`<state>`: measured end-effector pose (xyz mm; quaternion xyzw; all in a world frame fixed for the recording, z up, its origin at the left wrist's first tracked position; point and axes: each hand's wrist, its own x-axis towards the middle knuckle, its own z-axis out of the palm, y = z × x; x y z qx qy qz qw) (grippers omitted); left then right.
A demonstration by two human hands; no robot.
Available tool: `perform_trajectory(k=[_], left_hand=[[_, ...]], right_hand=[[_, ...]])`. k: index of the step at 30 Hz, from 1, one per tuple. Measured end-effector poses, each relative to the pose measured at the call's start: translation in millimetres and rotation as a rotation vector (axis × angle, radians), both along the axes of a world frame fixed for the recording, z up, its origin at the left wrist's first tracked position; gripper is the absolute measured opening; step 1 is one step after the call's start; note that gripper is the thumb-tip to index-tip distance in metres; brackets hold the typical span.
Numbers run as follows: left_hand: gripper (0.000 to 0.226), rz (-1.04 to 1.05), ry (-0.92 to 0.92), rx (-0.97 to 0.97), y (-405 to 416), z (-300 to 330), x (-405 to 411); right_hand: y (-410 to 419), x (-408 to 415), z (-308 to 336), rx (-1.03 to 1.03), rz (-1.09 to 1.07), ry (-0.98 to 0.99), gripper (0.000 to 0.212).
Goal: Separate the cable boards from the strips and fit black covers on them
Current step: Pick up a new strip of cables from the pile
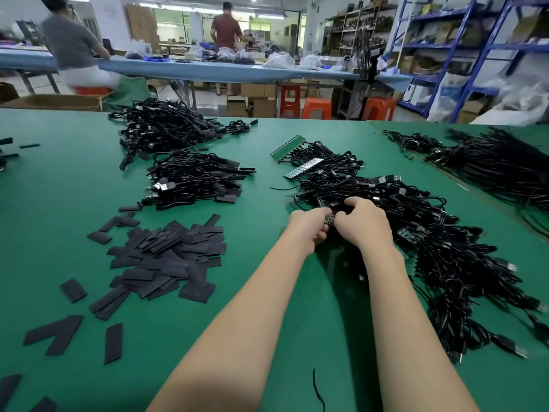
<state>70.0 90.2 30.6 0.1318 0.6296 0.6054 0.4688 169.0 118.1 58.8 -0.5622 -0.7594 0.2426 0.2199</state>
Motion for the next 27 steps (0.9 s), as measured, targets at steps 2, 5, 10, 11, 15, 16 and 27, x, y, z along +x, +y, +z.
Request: perform_trajectory(k=[2,5,10,11,15,16,27], left_hand=[[0.015,-0.014,0.05,-0.032,4,1,4],[0.032,-0.01,0.141,-0.031,7,-5,8],[0.023,0.067,0.09,0.093,3,-3,5],[0.028,0.065,0.088,0.104,3,-2,2],[0.031,0.068,0.107,0.136,3,9,-5],[0.028,0.068,0.124,0.141,2,13,-7],[0.032,-0.141,0.493,0.137,-4,43,-11]], right_hand=[[0,2,1,-0.001,0.004,0.012,0.051],[-3,4,4,0.009,0.0,-0.004,0.046],[-5,7,17,0.048,0.01,-0.032,0.037],[-6,7,20,0.056,0.015,-0.037,0.038],[-6,11,28,0.122,-0.011,-0.054,0.044],[-5,11,28,0.14,-0.025,-0.061,0.045],[-1,-1,-2,0.417,-0.088,0.192,0.026]])
